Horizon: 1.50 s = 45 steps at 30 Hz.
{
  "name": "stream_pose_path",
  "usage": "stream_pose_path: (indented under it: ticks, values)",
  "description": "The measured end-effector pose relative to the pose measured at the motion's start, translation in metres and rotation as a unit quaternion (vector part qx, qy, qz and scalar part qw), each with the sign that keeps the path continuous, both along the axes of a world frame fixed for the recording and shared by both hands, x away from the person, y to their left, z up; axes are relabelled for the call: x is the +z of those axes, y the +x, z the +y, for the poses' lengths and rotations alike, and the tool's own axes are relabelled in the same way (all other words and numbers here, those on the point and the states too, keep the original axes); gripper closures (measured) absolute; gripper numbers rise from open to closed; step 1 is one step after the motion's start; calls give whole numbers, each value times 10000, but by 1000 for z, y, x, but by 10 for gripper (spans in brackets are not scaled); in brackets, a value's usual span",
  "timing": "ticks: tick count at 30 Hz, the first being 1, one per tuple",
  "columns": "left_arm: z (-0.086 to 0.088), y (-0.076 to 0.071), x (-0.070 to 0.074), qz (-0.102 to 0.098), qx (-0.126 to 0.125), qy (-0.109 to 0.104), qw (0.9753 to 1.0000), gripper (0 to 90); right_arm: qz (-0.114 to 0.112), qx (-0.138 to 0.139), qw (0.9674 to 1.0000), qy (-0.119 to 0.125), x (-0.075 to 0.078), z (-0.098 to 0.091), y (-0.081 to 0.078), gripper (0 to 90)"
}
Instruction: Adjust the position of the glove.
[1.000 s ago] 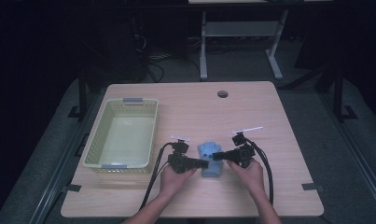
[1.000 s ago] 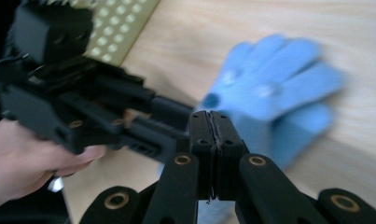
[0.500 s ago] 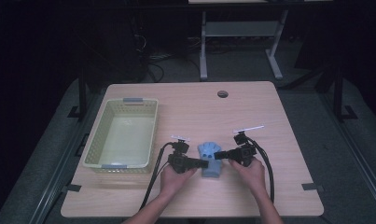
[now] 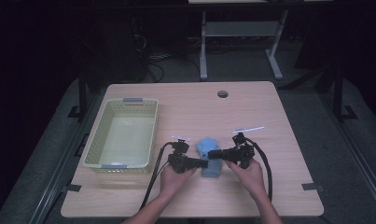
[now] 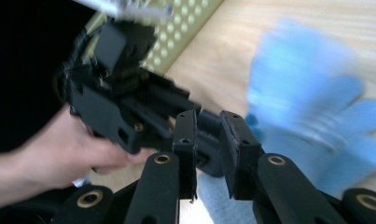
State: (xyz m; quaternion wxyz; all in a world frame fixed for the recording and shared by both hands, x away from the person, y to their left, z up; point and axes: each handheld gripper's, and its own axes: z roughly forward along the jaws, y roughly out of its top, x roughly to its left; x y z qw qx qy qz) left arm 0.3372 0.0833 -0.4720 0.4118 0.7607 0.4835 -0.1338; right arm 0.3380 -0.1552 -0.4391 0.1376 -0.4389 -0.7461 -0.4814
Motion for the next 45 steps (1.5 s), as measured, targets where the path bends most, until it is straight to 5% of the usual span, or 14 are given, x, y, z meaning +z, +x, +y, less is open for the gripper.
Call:
stream_pose_path:
  ticks: [7, 12, 18, 25, 31, 45]
  values:
    - [0, 1, 0, -3, -56, 45, 10000, 624, -39, -765, 9960, -471, -3, -19, 5, 774]
    - [1, 2, 1, 58, -16, -5, 10000, 614, 233, -815, 9920, -930, -6, -18, -1, 734]
    - [3, 0, 5, 170, 20, -201, 9997, 569, 683, -863, 9907, -802, -21, -26, -4, 586]
    - [6, 0, 0, 448, 43, -259, 9987, 489, 980, -783, 9905, -571, -31, -22, -5, 549]
    - [4, 0, -2, 683, -9, -361, 9970, 518, 1001, -815, 9899, -579, -33, -17, -6, 573]
    - [4, 2, -10, 778, -68, -644, 9949, 710, 816, -859, 9913, -575, -39, -5, -12, 764]
